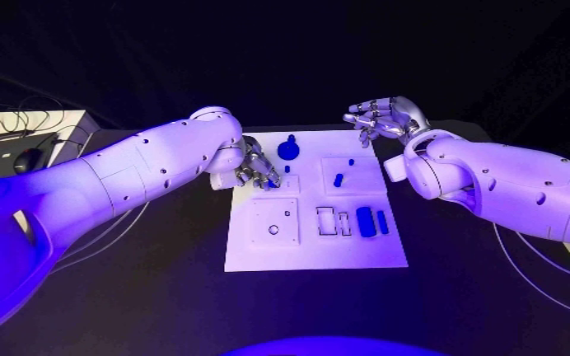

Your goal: Assemble the parts on the task board

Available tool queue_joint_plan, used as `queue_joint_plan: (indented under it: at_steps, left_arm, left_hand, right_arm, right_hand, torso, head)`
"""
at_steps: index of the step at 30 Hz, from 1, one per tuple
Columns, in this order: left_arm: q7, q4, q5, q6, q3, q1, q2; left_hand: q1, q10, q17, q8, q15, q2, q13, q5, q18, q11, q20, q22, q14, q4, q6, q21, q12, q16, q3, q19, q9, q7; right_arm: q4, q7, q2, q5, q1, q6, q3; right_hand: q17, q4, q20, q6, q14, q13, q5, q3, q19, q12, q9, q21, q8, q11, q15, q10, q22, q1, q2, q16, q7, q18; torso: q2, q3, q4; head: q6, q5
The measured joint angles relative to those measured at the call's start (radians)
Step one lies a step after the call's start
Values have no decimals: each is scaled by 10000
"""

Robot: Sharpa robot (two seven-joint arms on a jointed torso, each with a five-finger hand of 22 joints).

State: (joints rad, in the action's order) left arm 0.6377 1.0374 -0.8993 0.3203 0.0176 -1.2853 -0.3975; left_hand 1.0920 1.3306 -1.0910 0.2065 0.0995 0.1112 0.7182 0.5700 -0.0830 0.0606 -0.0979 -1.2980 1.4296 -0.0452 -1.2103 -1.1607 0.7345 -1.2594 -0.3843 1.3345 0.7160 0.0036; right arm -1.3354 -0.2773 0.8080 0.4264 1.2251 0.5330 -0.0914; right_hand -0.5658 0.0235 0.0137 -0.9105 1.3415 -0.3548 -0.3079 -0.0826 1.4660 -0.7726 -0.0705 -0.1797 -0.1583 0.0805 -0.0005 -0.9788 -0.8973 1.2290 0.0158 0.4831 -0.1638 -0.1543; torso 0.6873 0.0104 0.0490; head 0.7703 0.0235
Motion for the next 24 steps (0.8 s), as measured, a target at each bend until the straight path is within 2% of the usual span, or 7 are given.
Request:
queue_joint_plan:
  at_steps: [11,16,24]
  left_arm:
    - [53,-176,236,128,6,-8,165]
    - [55,-201,236,127,7,-9,185]
    - [55,-232,192,122,3,-13,192]
  left_hand:
    - [-1,15,22,0,-2,-1,0,-50,0,-15,0,21,1,0,0,0,0,0,0,0,1,2]
    - [-1,16,25,1,-2,-2,0,-53,0,-16,0,28,2,1,1,0,0,0,1,0,17,4]
    - [-2,18,24,0,-16,-2,0,-65,0,-17,0,28,16,1,0,0,0,1,1,0,17,6]
  right_arm:
    - [-6,-20,-8,1,0,8,0]
    - [-9,-104,-14,-29,1,17,0]
    - [-14,-269,-18,-75,3,27,0]
  right_hand:
    - [1,-28,-1,47,0,1,-39,-28,-1,39,0,0,0,-39,0,40,-6,0,0,-23,-20,10]
    - [4,-28,-74,178,-181,-1,-39,-28,-74,39,0,57,0,24,109,273,63,0,0,-63,-102,77]
    - [15,-28,-89,194,-181,-1,-39,-28,-88,38,0,57,0,36,110,286,64,0,0,-62,-95,79]
  torso:
    - [2,1,0]
    - [2,1,1]
    - [1,-5,9]
  head:
    - [11,3]
    - [11,12]
    - [30,19]
